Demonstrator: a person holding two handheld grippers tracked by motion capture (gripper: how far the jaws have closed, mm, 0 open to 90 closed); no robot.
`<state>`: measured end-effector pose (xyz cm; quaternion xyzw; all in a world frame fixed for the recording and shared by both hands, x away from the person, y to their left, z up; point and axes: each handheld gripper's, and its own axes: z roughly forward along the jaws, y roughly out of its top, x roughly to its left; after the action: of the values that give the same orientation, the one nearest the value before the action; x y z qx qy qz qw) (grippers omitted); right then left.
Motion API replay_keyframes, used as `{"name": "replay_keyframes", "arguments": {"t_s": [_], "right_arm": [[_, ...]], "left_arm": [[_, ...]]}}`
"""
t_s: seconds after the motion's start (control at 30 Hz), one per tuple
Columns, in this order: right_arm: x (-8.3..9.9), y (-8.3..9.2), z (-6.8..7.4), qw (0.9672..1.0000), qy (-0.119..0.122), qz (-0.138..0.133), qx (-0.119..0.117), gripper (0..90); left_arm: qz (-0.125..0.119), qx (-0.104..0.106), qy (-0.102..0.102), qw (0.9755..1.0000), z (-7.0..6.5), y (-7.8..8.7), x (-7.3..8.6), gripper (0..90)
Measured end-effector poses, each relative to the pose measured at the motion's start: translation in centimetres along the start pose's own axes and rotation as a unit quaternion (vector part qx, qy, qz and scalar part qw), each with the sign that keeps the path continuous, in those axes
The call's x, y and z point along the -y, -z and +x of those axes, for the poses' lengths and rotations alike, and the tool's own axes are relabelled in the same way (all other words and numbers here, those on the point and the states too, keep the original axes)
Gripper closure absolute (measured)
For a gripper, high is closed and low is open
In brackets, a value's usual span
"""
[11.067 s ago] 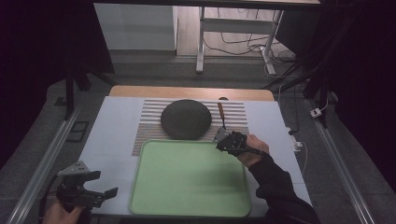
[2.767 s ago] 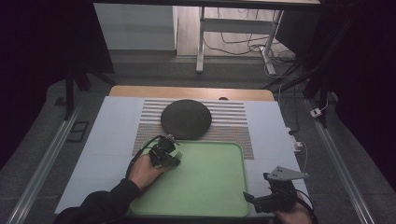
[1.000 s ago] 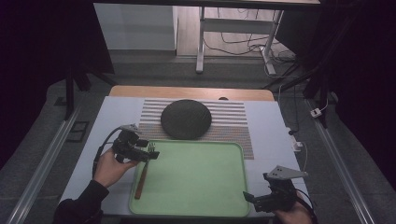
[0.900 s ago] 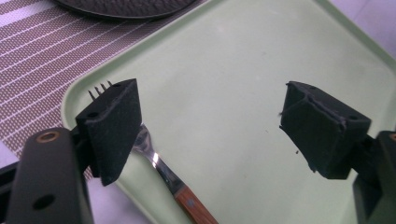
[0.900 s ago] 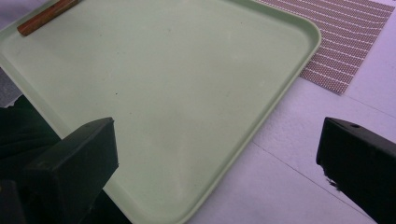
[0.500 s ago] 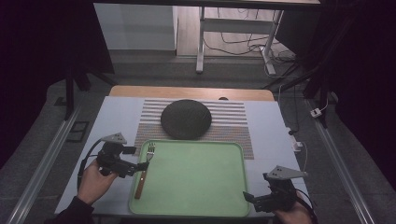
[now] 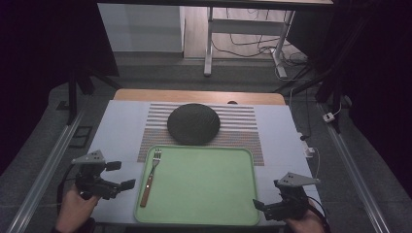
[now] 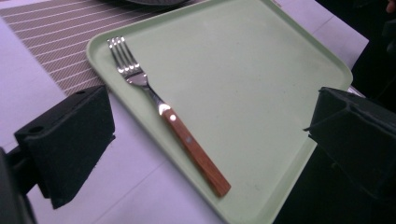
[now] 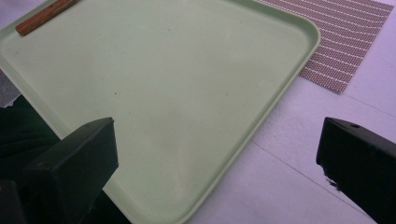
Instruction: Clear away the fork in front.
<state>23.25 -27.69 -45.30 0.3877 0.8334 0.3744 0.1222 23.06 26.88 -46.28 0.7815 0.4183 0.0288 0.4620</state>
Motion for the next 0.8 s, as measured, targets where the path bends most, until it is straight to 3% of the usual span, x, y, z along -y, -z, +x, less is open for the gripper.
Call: {"name": "replay_keyframes", "arguments": {"t_s": [0.4, 0.8], "right_arm": [[0.0, 0.0, 0.0, 1.0000, 0.001, 0.002, 0.001, 0.0], [0.0, -0.1, 0.0, 1.0000, -0.002, 0.002, 0.001, 0.0]], "left_arm": [[-0.014, -0.009, 0.023, 0.9996, 0.4, 2.3, 2.7, 0.0], [0.009, -0.034, 0.026, 0.9990, 0.2, 3.1, 4.1, 0.0]]}}
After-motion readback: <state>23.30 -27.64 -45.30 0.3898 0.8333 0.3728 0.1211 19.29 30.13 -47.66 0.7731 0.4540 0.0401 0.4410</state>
